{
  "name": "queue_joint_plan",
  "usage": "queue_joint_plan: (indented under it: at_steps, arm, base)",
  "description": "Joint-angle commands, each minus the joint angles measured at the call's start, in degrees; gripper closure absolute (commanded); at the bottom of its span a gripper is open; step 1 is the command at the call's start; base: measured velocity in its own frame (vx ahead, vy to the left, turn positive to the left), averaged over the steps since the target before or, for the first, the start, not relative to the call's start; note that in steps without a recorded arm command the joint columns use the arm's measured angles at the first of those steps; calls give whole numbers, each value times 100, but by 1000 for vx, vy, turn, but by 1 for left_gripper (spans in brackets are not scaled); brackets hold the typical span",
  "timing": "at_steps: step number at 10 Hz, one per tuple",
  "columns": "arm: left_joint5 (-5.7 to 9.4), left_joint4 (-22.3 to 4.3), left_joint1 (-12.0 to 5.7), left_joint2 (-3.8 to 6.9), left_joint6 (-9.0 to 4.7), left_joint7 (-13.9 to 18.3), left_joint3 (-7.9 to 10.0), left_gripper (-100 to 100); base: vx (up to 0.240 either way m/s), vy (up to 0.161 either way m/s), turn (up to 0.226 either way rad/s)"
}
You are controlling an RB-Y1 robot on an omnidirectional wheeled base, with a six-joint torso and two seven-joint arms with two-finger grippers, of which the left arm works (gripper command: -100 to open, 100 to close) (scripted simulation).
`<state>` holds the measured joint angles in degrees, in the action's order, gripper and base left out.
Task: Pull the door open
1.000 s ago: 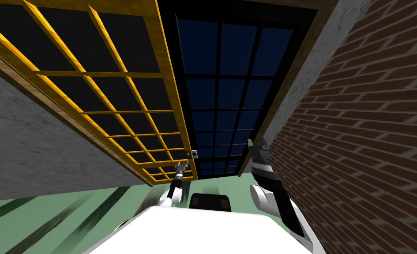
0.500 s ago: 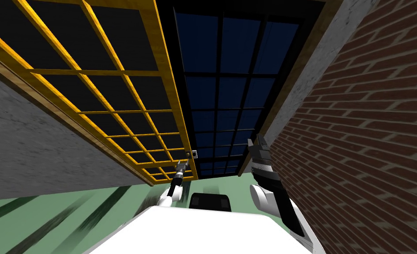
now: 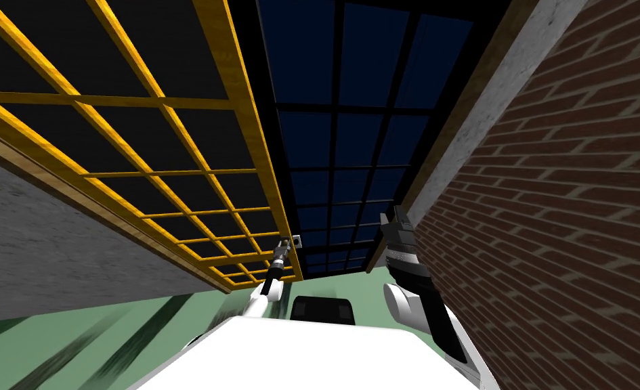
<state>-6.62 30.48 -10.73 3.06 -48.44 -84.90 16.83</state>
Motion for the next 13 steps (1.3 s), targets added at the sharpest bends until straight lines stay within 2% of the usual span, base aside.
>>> queue_joint_plan:
  at_steps: [1, 5, 6, 9, 10, 12, 13]
  arm:
    - [2, -3, 6, 6, 15, 2, 5, 100]
    - [2, -3, 6, 6, 15, 2, 5, 100]
    - [26, -48, 111, 41, 31, 81, 12, 100]
    - [57, -86, 213, 89, 42, 161, 31, 100]
    - [57, -23, 213, 89, 42, 161, 31, 100]
    - [57, -86, 213, 89, 42, 161, 31, 100]
    - [87, -124, 316, 136, 52, 241, 49, 100]
  base:
    - [-31, -15, -25]
    - [-6, -1, -1]
    - [-56, 6, 4]
    - [-117, -19, 22]
    - [-140, -19, 30]
    - [-43, 6, 2]
    - [-80, 11, 20]
